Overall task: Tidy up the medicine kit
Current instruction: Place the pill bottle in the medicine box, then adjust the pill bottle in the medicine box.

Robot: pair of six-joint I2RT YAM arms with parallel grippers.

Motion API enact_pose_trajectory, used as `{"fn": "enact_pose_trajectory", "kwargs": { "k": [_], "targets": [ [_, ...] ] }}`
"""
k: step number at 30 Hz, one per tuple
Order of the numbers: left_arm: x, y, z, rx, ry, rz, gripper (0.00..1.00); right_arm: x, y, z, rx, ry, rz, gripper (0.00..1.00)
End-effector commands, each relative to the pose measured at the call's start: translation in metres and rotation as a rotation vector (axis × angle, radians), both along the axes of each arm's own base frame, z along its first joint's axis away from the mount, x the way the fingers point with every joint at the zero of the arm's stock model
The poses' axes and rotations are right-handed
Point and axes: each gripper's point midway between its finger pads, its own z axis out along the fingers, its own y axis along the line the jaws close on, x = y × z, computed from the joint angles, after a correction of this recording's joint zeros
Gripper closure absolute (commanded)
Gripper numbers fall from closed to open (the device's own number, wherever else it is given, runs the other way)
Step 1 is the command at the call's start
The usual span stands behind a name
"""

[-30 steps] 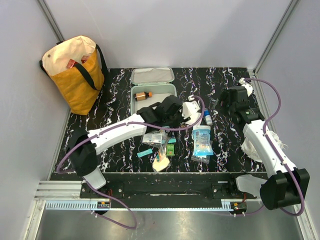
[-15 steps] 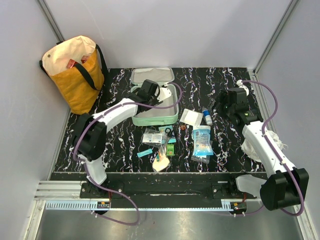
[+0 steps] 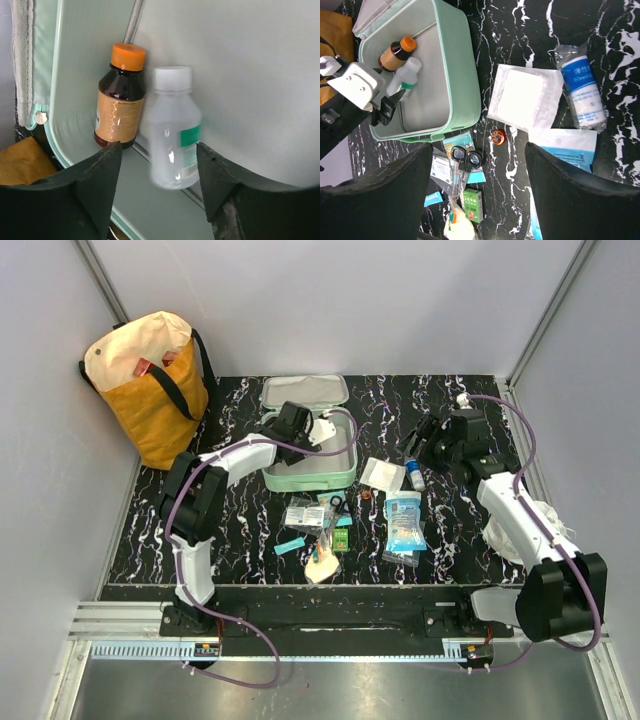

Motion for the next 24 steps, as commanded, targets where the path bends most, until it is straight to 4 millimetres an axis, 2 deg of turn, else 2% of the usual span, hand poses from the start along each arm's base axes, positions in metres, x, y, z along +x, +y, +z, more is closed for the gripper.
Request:
{"fn": "enact_pose_trajectory", "kwargs": {
  "k": [1, 2, 4, 6, 9, 10, 11, 13, 14, 17, 20, 24],
  "targets": [
    [0.023, -0.007, 0.017, -0.076, -0.042, 0.005, 0.32, 0.017, 0.013, 0.023, 0.062, -0.076, 0.041, 0.21],
    [0.022, -0.008, 0.014, -0.089, -0.018, 0.008, 0.26, 0.018, 0.014, 0.024, 0.067, -0.079, 0.044, 0.21],
    [0.021, -0.008, 0.015, -0.121, -0.003, 0.04, 0.24, 0.023, 0.017, 0.026, 0.071, -0.085, 0.055, 0.21],
    [0.022, -0.009, 0.026, -0.168, -0.016, 0.077, 0.23, 0.029, 0.022, 0.025, 0.079, -0.086, 0.073, 0.21],
    [0.017, -0.015, 0.06, -0.281, -0.036, 0.138, 0.22, 0.038, 0.037, 0.021, 0.071, -0.073, 0.121, 0.23],
    [0.015, -0.018, 0.072, -0.33, -0.044, 0.147, 0.2, 0.04, 0.046, 0.021, 0.071, -0.074, 0.152, 0.23],
    [0.013, -0.017, 0.088, -0.393, -0.075, 0.189, 0.11, 0.044, 0.055, 0.02, 0.061, -0.074, 0.177, 0.24],
    [0.003, -0.013, 0.106, -0.499, -0.099, 0.251, 0.02, 0.046, 0.085, 0.018, 0.049, -0.07, 0.253, 0.25],
    [0.0, -0.009, 0.122, -0.578, -0.131, 0.302, 0.01, 0.051, 0.098, 0.021, 0.048, -0.077, 0.278, 0.25],
    [-0.009, 0.016, 0.143, -0.761, -0.171, 0.466, 0.01, 0.059, 0.129, 0.008, 0.032, -0.059, 0.323, 0.3],
    [-0.014, 0.045, 0.138, -0.881, -0.14, 0.655, 0.01, 0.067, 0.157, -0.001, 0.032, -0.055, 0.373, 0.32],
    [-0.022, 0.065, 0.1, -0.934, 0.036, 0.824, 0.01, 0.086, 0.19, -0.028, -0.007, -0.026, 0.444, 0.43]
  ]
}}
